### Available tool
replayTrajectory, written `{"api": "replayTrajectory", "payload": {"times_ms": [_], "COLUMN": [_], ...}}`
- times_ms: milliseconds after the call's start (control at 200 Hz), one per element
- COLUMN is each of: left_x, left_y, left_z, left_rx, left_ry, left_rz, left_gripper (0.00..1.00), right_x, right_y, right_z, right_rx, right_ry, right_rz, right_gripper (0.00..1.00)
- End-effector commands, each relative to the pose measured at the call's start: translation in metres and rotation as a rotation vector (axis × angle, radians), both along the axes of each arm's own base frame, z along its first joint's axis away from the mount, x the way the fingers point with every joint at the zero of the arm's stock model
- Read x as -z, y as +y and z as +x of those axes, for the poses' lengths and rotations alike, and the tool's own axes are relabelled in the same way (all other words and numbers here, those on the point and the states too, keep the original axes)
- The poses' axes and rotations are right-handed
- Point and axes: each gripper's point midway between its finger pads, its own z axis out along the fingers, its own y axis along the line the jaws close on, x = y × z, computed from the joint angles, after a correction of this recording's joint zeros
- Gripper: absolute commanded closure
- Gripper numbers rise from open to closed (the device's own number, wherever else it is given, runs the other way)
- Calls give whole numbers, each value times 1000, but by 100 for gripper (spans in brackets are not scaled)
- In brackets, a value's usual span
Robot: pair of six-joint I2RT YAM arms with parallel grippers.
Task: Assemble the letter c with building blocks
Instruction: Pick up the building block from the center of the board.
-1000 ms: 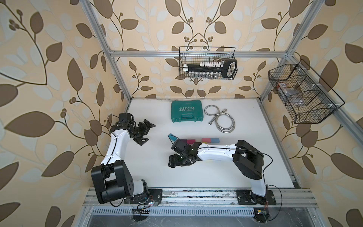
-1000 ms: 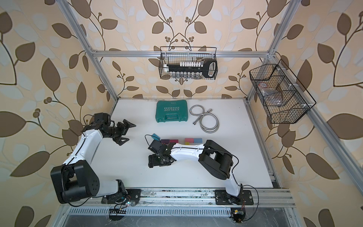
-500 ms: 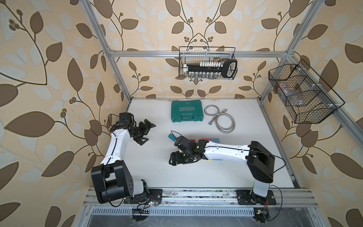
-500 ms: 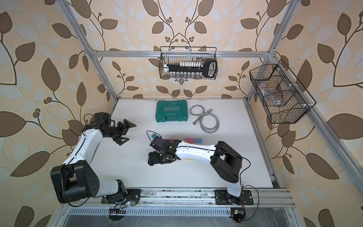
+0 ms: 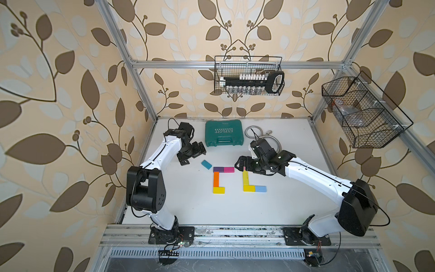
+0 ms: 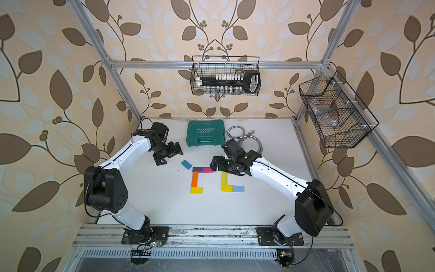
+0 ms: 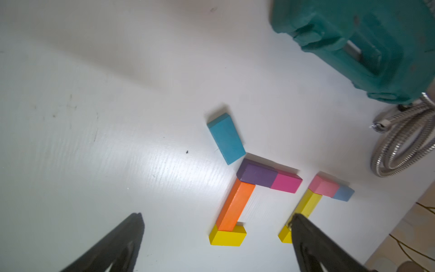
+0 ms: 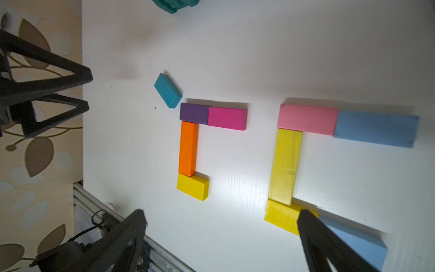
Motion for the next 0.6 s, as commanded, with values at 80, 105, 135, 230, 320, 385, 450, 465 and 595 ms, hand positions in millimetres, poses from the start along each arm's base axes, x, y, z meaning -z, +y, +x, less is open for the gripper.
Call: {"api": "replayTrajectory", "payload": {"times_ms": [80,105,135,230,320,385,450,465,595], "left_x": [-21,-23,-24,-24,-22,-20,-20,-20,-17], "left_y": [21,20,21,32,49,60,71,73,85], "left_z": [9,11,11,13,13,11,9,8,2], "left_rx": [-135,-134,-134,-161,-227,-278,-315,-320,-337], "left_ry": [-53,-49,-34,-11,-8,-16,-30,-33,-42], "left_rz": [78,76,81,101,41,-16,-52,-57,-80], "left_gripper": [1,1,1,1,1,1,1,1,1], "right_x": [-6,-6,-4,2,13,23,34,36,55], "right_y": [28,35,43,69,98,117,136,139,163], "right_z": [15,19,22,33,36,39,41,42,50], "right_rx": [-235,-263,-289,-371,-474,-542,-602,-611,-674], "right_ry": [-54,-57,-60,-87,-110,-134,-149,-152,-170], "right_rz": [-15,-13,-11,-49,-120,-181,-227,-237,-315], "right_gripper": [10,12,14,20,27,27,28,28,30]}}
